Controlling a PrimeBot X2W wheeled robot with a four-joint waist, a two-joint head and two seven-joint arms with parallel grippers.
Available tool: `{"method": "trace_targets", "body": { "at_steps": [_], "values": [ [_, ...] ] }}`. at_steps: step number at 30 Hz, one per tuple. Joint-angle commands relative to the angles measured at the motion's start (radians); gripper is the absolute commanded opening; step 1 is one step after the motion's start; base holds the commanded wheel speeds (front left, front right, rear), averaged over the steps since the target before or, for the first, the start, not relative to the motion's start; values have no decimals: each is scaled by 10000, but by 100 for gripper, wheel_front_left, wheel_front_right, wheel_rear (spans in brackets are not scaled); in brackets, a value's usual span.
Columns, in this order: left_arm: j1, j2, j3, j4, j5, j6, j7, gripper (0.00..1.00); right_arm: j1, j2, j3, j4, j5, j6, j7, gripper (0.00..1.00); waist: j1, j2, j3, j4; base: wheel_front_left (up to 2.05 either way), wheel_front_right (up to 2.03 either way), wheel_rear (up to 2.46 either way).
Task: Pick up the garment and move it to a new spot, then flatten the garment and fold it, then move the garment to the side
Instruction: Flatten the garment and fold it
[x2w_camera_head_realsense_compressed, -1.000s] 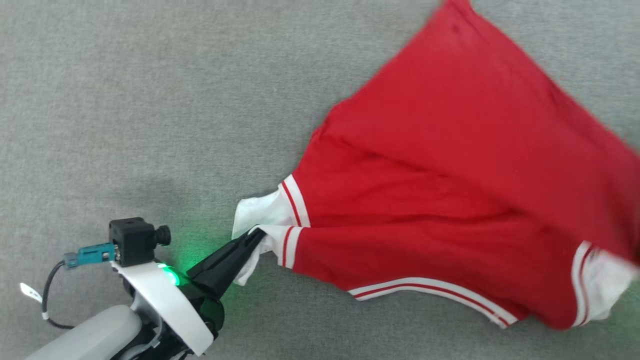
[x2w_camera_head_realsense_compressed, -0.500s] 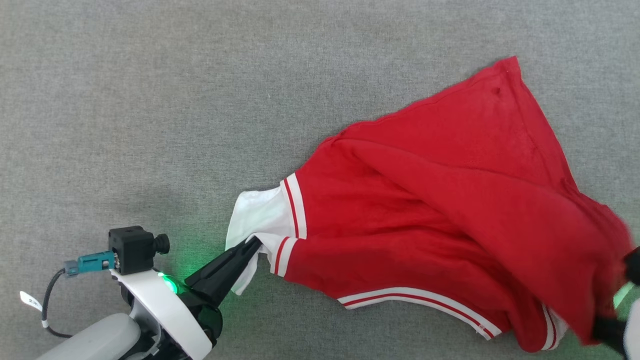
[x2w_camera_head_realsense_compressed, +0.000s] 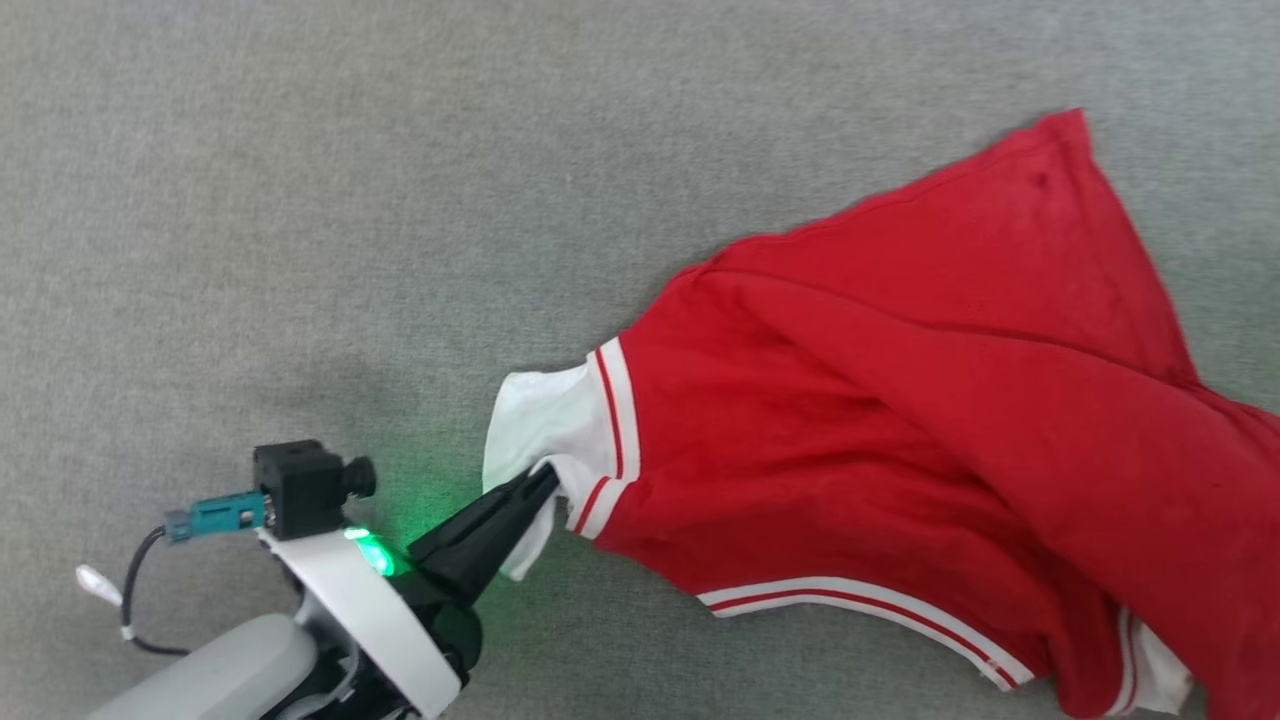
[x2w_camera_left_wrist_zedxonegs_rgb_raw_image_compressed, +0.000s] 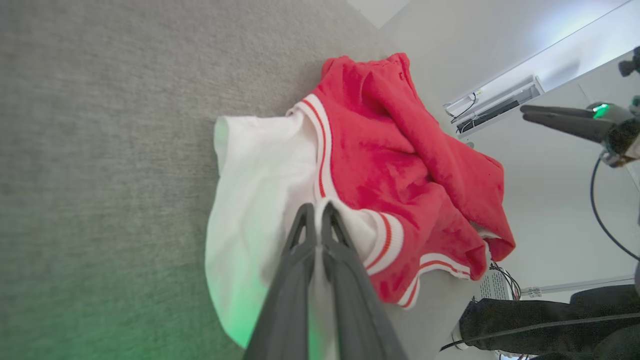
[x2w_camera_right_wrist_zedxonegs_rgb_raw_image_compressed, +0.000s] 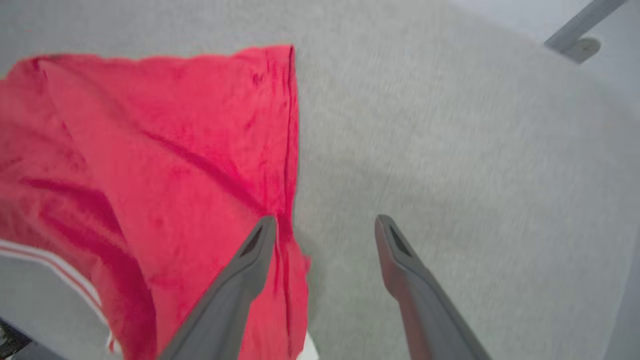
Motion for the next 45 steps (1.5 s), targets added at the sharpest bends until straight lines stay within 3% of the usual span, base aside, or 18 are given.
{"method": "trace_targets", "body": {
  "at_steps": [1,5,12,19,20,21,22,23,26,36,43,45],
  "values": [
    [-167,-77,-18,-8,50,26,3,0,-480,-81,272,208,-144,-1,-172,100,0,0,186,168,0,0,0],
    [-489,-345,-180,27,113,26,3,0,-2562,-233,1871,1365,-649,-1,-582,100,0,0,555,486,0,0,0],
    [-935,-814,-540,193,79,26,5,0,-5451,65,4505,3976,-1444,-1,-550,100,0,0,1087,1123,0,0,0],
    [-1050,-1235,-667,386,71,26,15,0,-6310,-118,6416,5831,-1656,-3,-247,100,0,0,1418,1498,0,0,0],
    [-1038,-1274,-681,418,72,26,17,0,-6278,-150,6694,5994,-1576,-3,-143,96,0,0,1424,1514,0,0,0],
    [-1031,-1309,-688,450,71,26,17,0,-6218,-181,6926,6118,-1481,-1,-51,45,0,0,1424,1524,0,0,0],
    [-1016,-1310,-689,486,57,26,19,0,-6172,-188,7090,6221,-1359,-1,-8,6,0,0,1416,1525,0,0,0],
    [-1012,-1323,-686,519,35,26,20,0,-6148,-187,7211,6318,-1249,-1,17,0,0,0,1393,1516,0,0,0],
    [-1037,-1294,-596,599,-47,27,19,0,-6248,-225,7352,6434,-1013,-1,-189,0,0,0,1269,1437,0,0,0],
    [-2202,-766,-429,741,-96,28,2,0,-7605,193,6350,6723,-1068,-4,-2324,0,0,0,737,882,0,0,0],
    [-4623,-312,24,933,-791,28,265,0,-9178,917,5335,7815,-1694,-3,-4198,0,0,0,788,229,0,0,0],
    [-5990,-149,444,1390,-1210,28,694,0,-10147,1336,4680,8482,-2089,-3,-5043,0,0,0,1029,-97,0,0,0]
  ]
}}
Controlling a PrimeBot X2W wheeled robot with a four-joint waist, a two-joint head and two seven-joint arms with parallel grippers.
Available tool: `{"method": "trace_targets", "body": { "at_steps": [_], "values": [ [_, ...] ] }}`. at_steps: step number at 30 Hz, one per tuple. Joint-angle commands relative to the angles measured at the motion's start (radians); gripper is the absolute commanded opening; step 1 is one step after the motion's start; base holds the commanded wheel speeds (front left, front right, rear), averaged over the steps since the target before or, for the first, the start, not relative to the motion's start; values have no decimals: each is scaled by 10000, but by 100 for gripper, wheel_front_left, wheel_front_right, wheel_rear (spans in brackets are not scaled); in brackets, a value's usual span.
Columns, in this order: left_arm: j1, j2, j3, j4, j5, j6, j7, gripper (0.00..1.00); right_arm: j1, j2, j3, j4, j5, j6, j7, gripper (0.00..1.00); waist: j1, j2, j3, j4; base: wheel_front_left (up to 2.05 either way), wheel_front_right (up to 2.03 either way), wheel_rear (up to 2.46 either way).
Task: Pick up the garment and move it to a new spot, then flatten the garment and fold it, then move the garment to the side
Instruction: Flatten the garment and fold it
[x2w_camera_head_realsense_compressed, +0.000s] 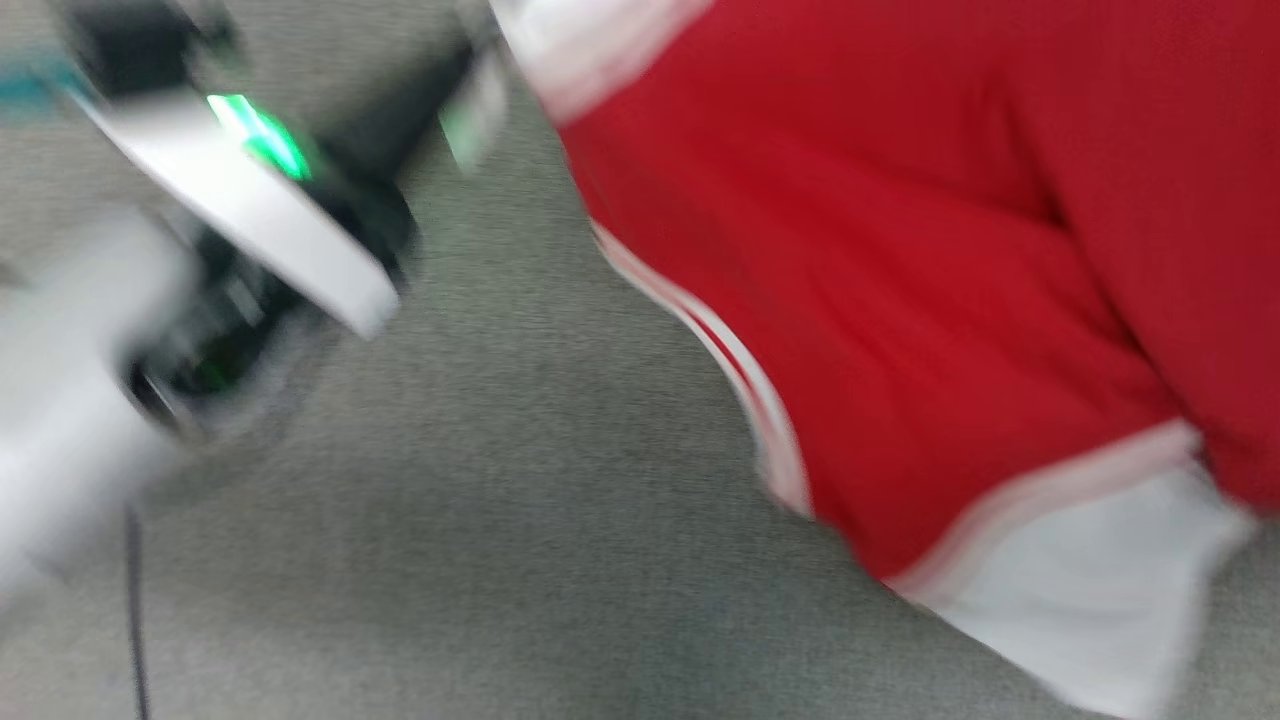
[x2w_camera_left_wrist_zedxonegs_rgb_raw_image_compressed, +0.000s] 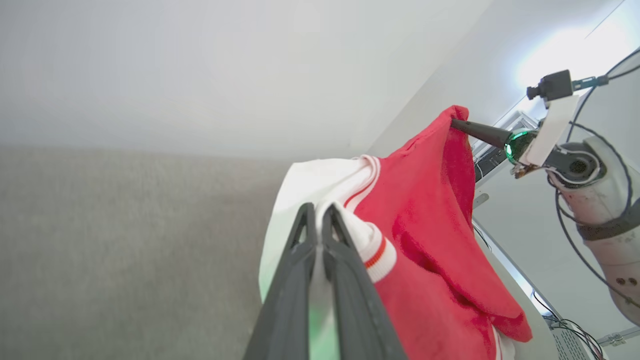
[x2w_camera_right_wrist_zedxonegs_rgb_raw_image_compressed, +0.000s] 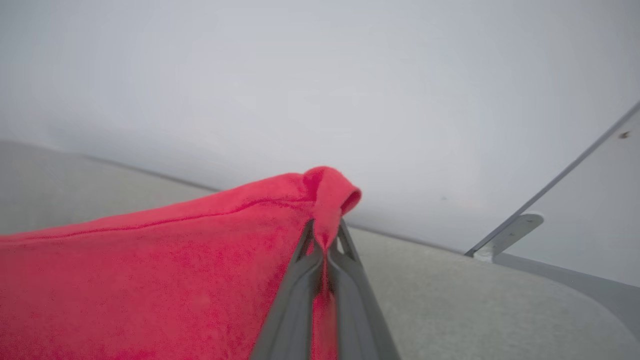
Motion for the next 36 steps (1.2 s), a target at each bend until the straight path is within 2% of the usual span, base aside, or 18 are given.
{"method": "trace_targets", "body": {
  "at_steps": [1,6,12,18,21,26,29,30,36],
  "values": [
    [-761,93,295,344,-233,30,202,0,-559,234,-319,348,-227,-4,-408,0,-1,0,299,-343,0,0,0],
    [-3179,-117,1402,2044,-919,30,640,0,-2493,870,-1336,1621,-1040,-12,-1612,0,-1,0,723,-845,0,0,0],
    [-5907,-610,2462,4036,-862,35,349,0,-4478,1422,-2003,3058,-1846,-41,-3252,0,-1,0,940,-1245,0,0,0],
    [-7301,-1040,3143,4477,-1010,42,-204,0,-5303,1577,-2442,4017,-2238,-52,-4620,0,-1,0,981,-1272,0,0,0],
    [-6720,-1048,2940,4066,-1184,41,2,0,-4924,1482,-2156,4475,-2138,-51,-4688,0,-1,0,949,-1216,0,0,0],
    [-4528,-872,2678,2700,-1749,32,1,0,-3542,1313,-1301,4598,-1538,-40,-4670,0,-1,0,757,-1130,0,0,0],
    [-2769,-663,2495,1592,-1886,30,-170,0,-2168,1201,-674,4109,-942,-29,-4560,0,-1,0,577,-1106,0,0,0],
    [-2769,-663,2495,1592,-1886,30,-170,0,-2168,1201,-674,4109,-942,-29,-4560,0,-1,0,577,-1106,0,0,0],
    [948,-282,2451,-835,-1568,29,-575,0,1298,593,-71,2153,442,-26,-4177,0,-1,0,133,-1060,0,0,0]
  ]
}}
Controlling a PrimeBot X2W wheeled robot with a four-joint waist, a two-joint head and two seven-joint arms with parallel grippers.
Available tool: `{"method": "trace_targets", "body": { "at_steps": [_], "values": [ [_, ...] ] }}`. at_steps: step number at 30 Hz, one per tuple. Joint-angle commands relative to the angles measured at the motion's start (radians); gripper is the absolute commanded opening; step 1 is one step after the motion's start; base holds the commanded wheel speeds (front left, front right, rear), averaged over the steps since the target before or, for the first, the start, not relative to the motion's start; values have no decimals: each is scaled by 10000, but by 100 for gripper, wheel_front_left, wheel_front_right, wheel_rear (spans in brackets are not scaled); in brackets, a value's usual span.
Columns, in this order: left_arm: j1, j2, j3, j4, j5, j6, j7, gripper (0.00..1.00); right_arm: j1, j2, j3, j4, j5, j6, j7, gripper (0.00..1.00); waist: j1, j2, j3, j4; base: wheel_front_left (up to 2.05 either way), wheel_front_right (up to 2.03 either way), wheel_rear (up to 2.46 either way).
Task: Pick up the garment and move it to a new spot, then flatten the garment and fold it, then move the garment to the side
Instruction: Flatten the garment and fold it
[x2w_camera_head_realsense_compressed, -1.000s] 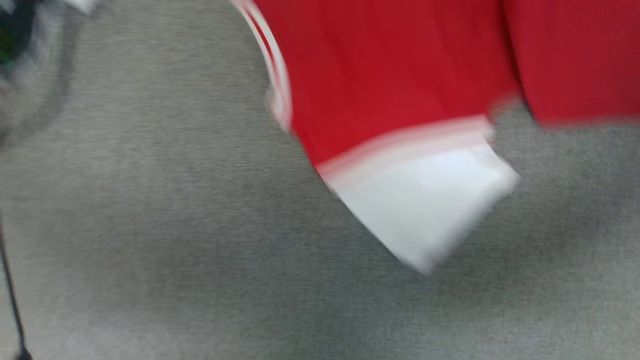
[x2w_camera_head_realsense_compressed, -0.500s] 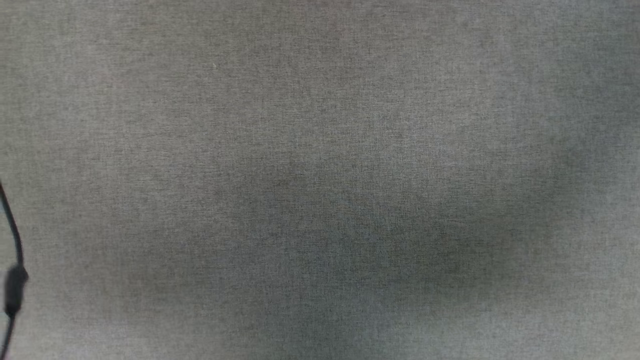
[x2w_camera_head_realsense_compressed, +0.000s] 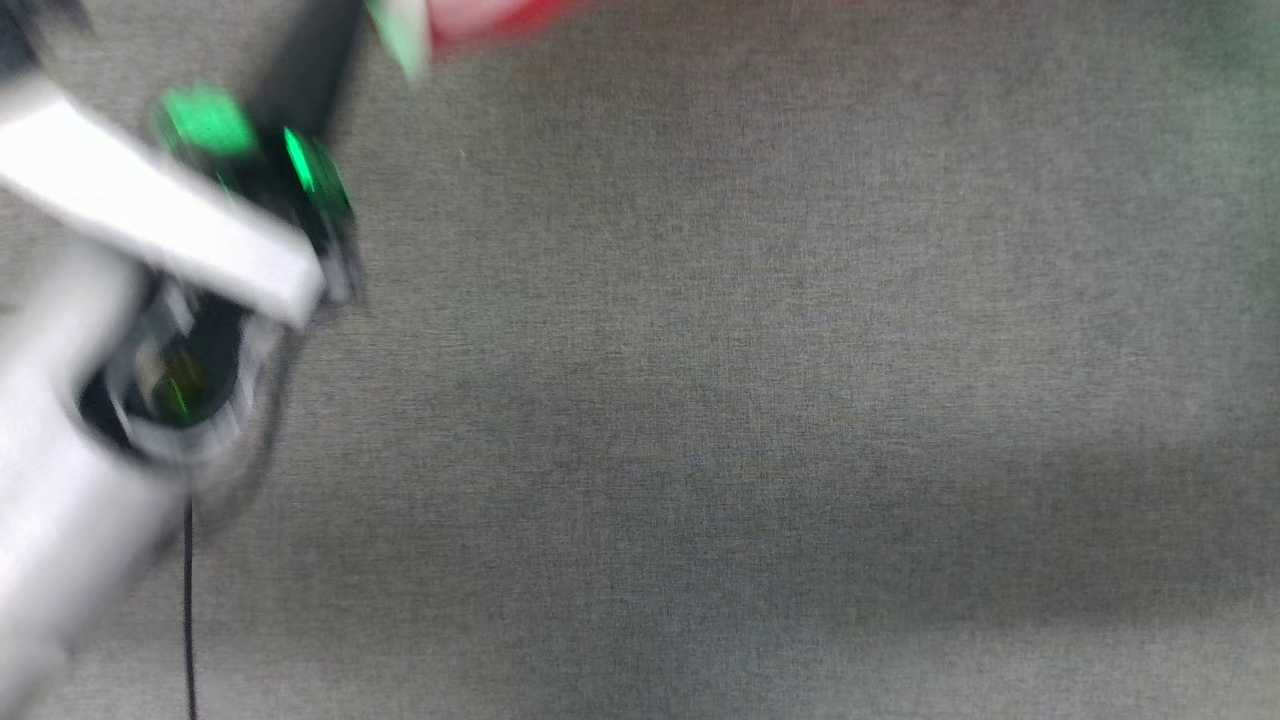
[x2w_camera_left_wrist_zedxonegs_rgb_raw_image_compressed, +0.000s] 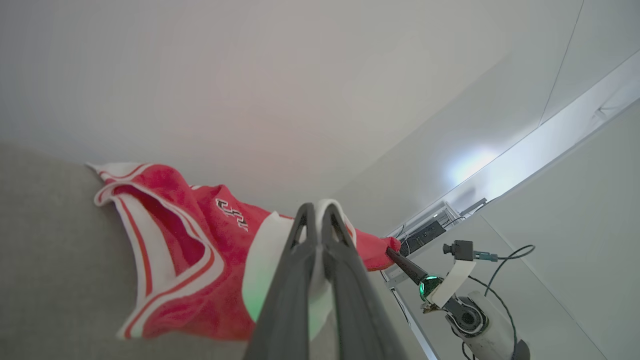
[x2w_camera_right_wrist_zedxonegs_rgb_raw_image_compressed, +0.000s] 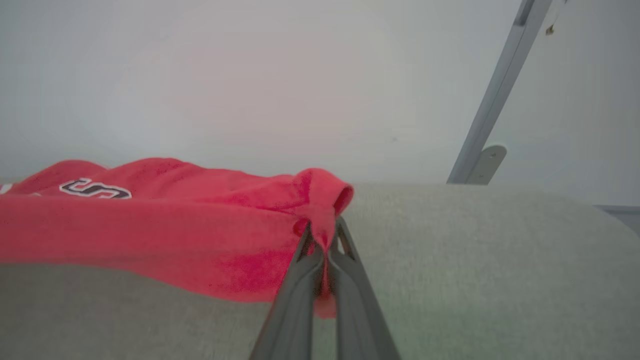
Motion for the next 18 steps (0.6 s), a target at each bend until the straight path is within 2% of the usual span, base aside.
{"method": "trace_targets", "body": {
  "at_steps": [1,4,9,18],
  "values": [
    [389,92,17,-214,191,27,-72,0,508,-127,-32,-295,172,-53,78,0,-1,0,-144,41,0,0,0],
    [1855,168,-135,-829,719,27,-131,0,2290,-420,-336,-1459,674,-53,326,0,-1,0,-392,87,0,0,0],
    [3767,259,-80,-1637,1429,27,-129,0,4880,-474,-1129,-3204,1019,-52,943,0,-1,0,-804,126,0,0,0],
    [6335,789,-178,-2858,2179,27,-126,0,8325,140,-2719,-5713,890,-32,2204,0,-1,0,-1211,249,0,0,0]
  ]
}}
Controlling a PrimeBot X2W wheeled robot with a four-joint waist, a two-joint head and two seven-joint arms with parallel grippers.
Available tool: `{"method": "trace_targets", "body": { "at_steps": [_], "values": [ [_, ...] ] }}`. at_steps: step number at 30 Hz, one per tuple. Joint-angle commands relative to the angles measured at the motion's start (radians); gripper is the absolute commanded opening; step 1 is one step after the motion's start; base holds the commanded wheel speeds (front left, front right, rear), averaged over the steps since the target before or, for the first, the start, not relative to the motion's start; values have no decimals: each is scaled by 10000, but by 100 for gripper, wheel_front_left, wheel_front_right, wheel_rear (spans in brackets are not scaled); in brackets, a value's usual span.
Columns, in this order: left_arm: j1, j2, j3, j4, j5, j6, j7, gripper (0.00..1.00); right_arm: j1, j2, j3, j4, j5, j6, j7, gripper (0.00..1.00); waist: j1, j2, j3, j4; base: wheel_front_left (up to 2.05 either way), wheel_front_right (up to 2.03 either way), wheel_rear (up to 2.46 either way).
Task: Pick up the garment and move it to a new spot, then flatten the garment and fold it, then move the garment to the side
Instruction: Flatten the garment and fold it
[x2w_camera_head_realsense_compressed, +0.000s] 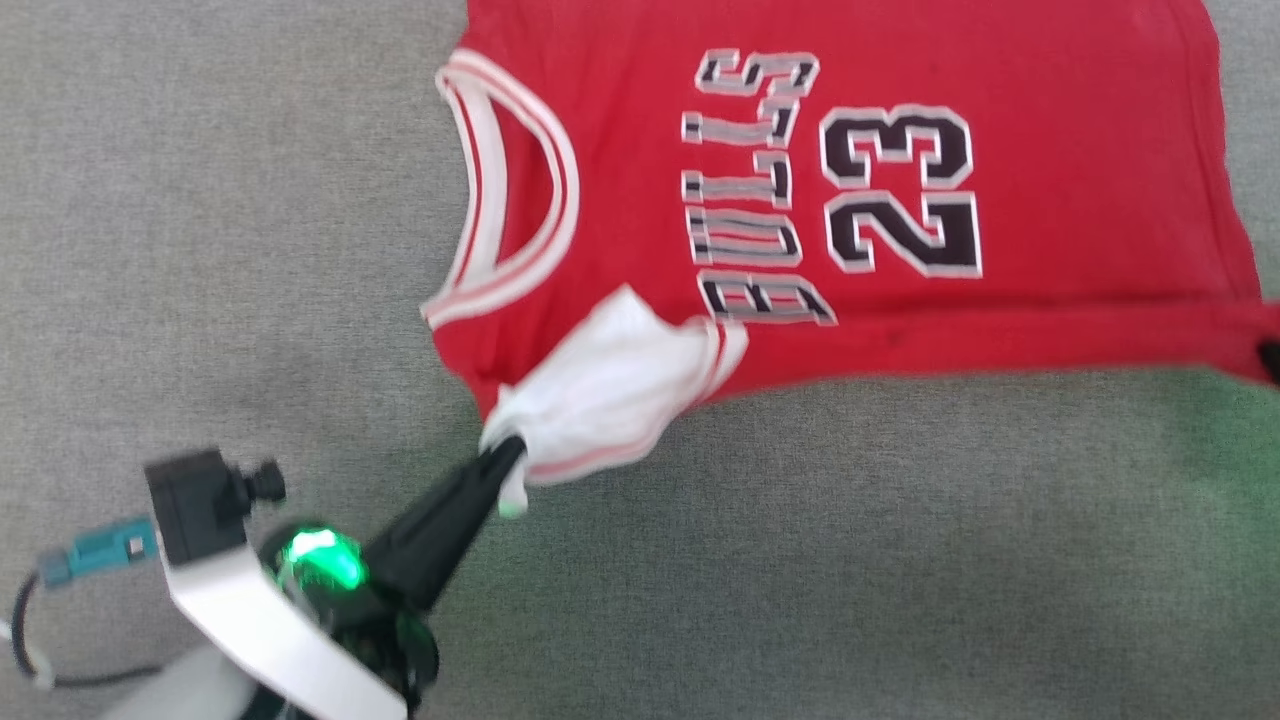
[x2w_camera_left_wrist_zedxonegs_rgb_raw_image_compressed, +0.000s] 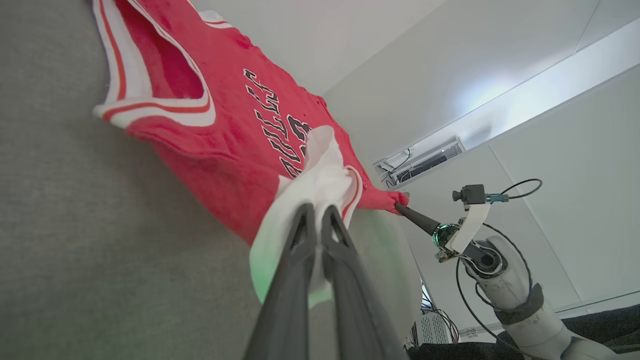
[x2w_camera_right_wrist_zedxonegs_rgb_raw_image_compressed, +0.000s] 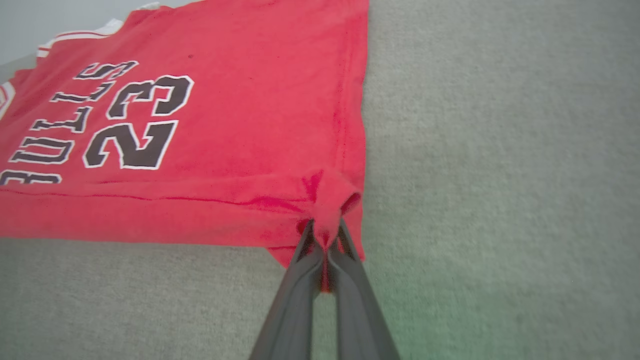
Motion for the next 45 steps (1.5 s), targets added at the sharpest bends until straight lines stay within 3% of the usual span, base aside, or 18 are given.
{"method": "trace_targets", "body": {
  "at_steps": [1,8,14,20,26,37,44,45],
  "values": [
    [274,25,52,-175,92,27,-46,0,322,143,-198,-265,-89,-5,127,0,-1,-1,-34,22,0,0,0],
    [1318,181,345,-901,430,27,-47,0,1646,1014,-1301,-1629,-251,-5,728,0,-1,-1,-46,23,0,0,0],
    [34,195,143,-699,497,27,-12,0,847,1230,-1395,-1861,-455,-3,999,0,-1,-1,35,-27,0,0,0],
    [-1743,208,-102,-9,77,27,308,0,-435,1069,-1203,-1394,-591,-5,1285,0,-1,-1,271,-124,0,0,0],
    [-3264,-152,-150,1310,-525,27,294,0,-1915,984,-627,-348,-700,-5,1212,0,-1,-1,589,-271,0,0,0],
    [-4121,-1073,-379,3445,-746,27,-12,0,-2997,1044,44,1511,-875,-3,311,0,-1,-1,1154,-174,0,0,0],
    [-4307,-1007,-1061,4438,-491,30,-9,0,-3172,1055,491,2002,-813,-3,-57,0,-1,-1,1256,-239,0,0,0],
    [-4362,-969,-1212,4606,-407,33,-8,15,-3225,1036,560,2054,-831,-3,-162,0,-1,-1,1244,-253,0,0,0]
  ]
}}
